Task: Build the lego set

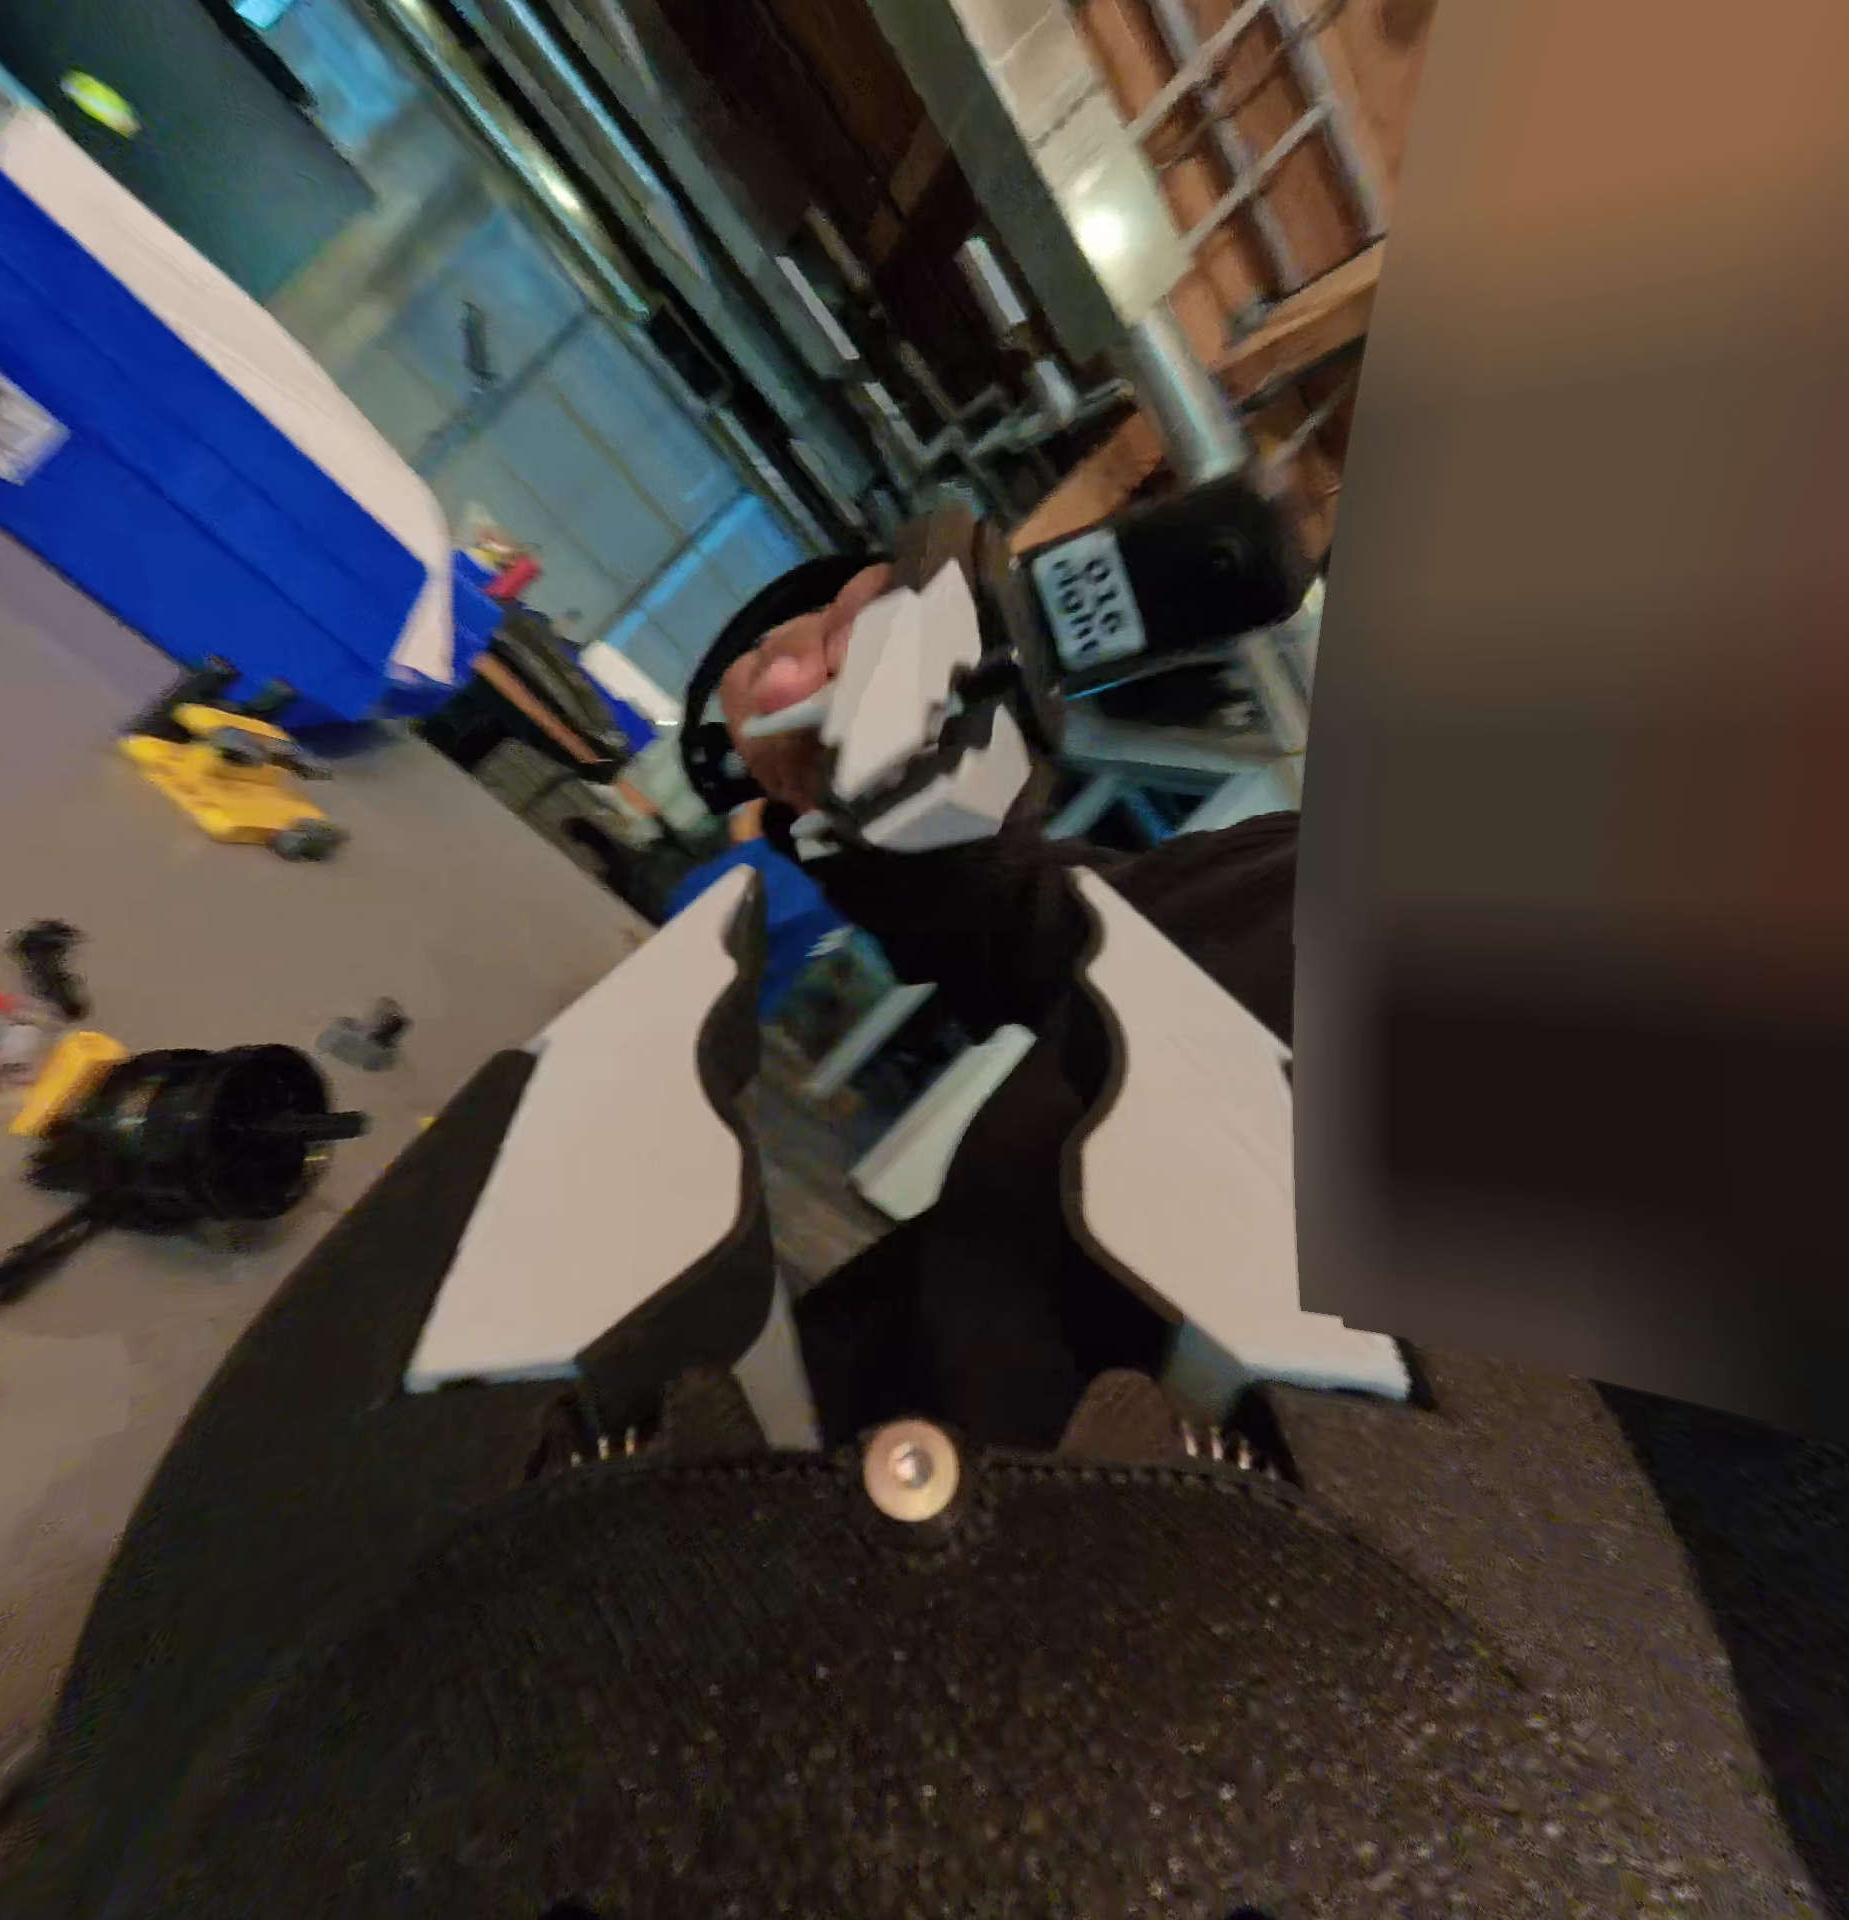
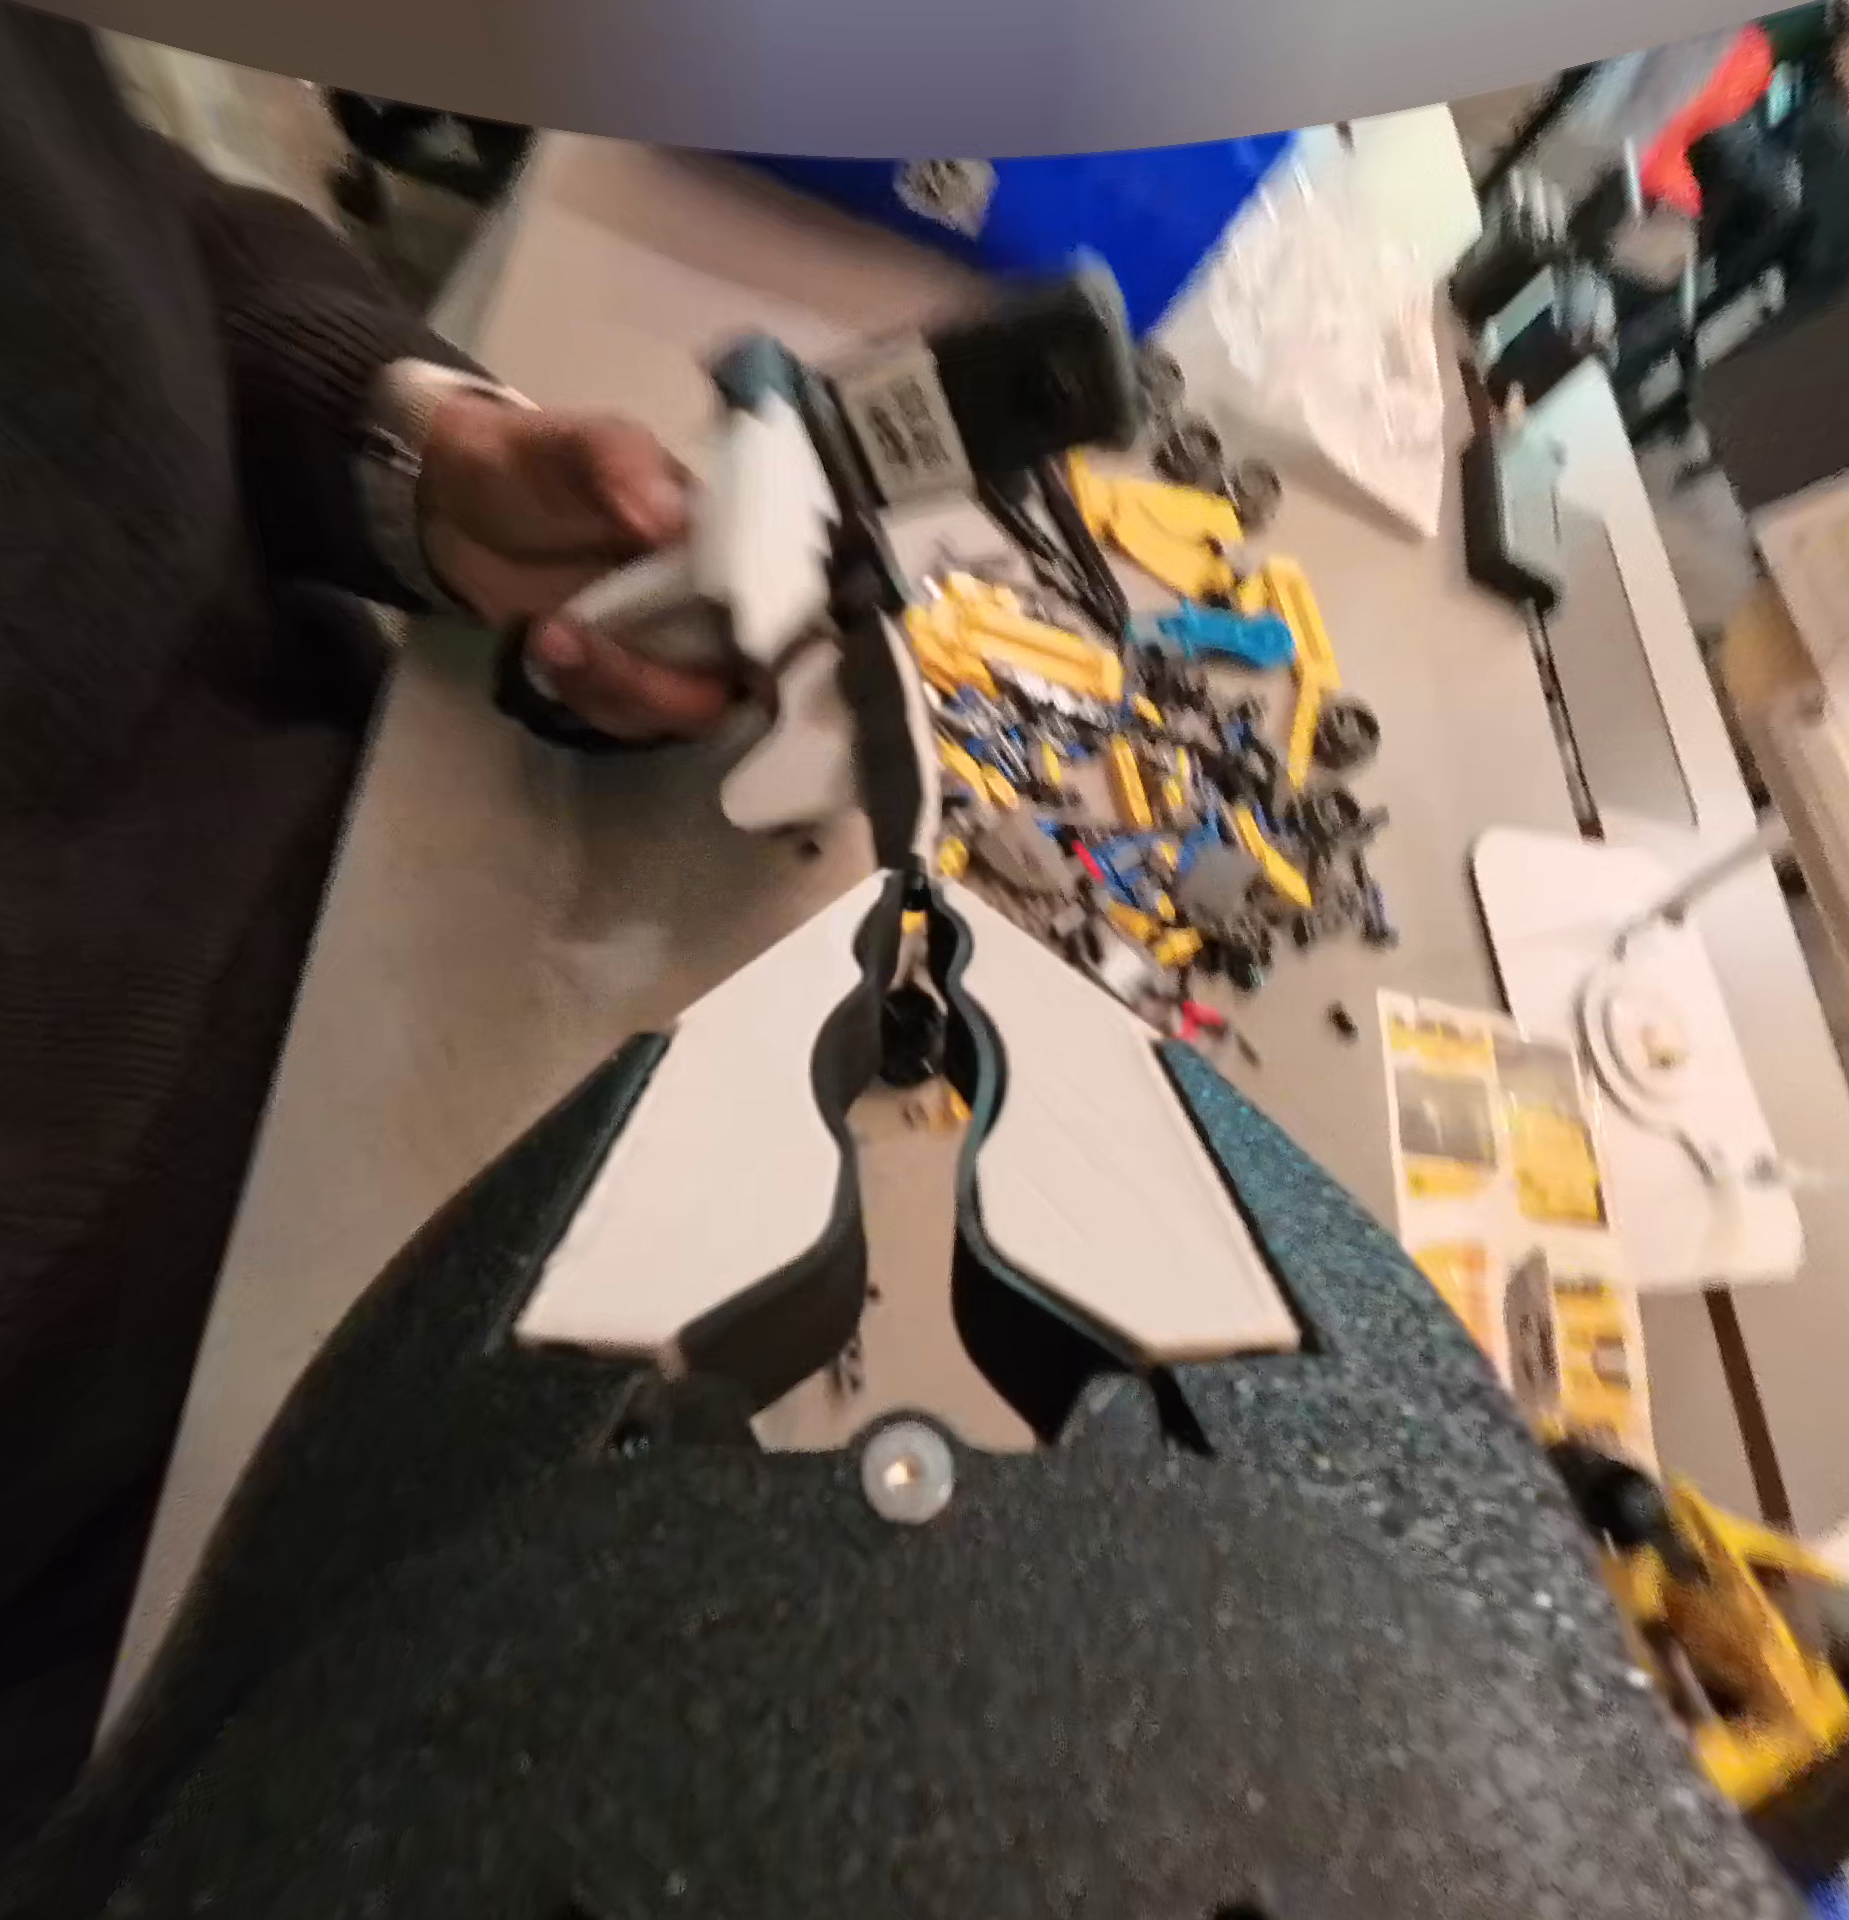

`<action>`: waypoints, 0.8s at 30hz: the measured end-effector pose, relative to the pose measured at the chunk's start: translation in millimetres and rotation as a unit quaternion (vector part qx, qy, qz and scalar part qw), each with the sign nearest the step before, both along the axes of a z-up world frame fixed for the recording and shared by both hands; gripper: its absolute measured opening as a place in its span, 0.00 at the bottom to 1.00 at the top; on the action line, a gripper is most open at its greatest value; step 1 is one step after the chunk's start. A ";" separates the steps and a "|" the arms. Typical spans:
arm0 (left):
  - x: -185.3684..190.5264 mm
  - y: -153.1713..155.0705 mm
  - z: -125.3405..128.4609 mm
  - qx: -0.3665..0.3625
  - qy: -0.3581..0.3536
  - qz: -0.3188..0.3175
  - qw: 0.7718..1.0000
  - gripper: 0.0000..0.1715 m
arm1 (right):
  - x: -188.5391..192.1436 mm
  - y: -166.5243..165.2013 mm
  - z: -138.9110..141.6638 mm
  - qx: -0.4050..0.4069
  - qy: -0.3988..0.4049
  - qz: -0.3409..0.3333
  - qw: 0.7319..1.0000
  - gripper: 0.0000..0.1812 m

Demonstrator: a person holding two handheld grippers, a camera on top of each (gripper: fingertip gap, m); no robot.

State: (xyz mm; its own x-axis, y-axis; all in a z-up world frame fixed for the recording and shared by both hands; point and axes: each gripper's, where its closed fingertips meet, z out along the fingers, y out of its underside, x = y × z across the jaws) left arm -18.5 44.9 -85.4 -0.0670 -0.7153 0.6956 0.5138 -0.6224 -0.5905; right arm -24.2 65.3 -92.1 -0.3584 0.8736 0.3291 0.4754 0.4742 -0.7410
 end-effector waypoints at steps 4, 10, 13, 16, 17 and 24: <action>6.7 5.4 -12.4 0.056 0.128 0.083 0.987 0.38 | 26.2 58.6 -32.9 0.032 -0.136 -0.094 0.986 0.02; 13.4 11.1 -30.2 0.081 0.235 0.123 0.961 0.35 | 80.9 65.6 -101.7 0.040 -0.368 -0.092 0.924 0.02; 15.3 10.5 -31.8 0.077 0.236 0.116 0.962 0.34 | 88.4 58.3 -113.6 0.033 -0.417 -0.086 0.904 0.02; 14.1 10.4 -31.1 0.072 0.227 0.113 0.965 0.33 | 85.3 56.4 -117.8 0.013 -0.427 -0.096 0.899 0.02; 14.7 10.0 -31.3 0.070 0.226 0.110 0.965 0.33 | 84.4 56.2 -118.9 0.010 -0.429 -0.096 0.898 0.02; 15.9 9.5 -32.1 0.064 0.223 0.102 0.967 0.32 | 82.7 55.9 -122.2 0.004 -0.445 -0.094 0.891 0.02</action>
State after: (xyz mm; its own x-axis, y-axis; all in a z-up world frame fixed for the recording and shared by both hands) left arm -2.6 54.4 -117.5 0.3701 -0.7646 0.5276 0.2947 -0.4420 -0.8473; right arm 58.5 121.2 -214.2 -0.3284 0.9445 -0.0049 0.9442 0.3282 -0.0280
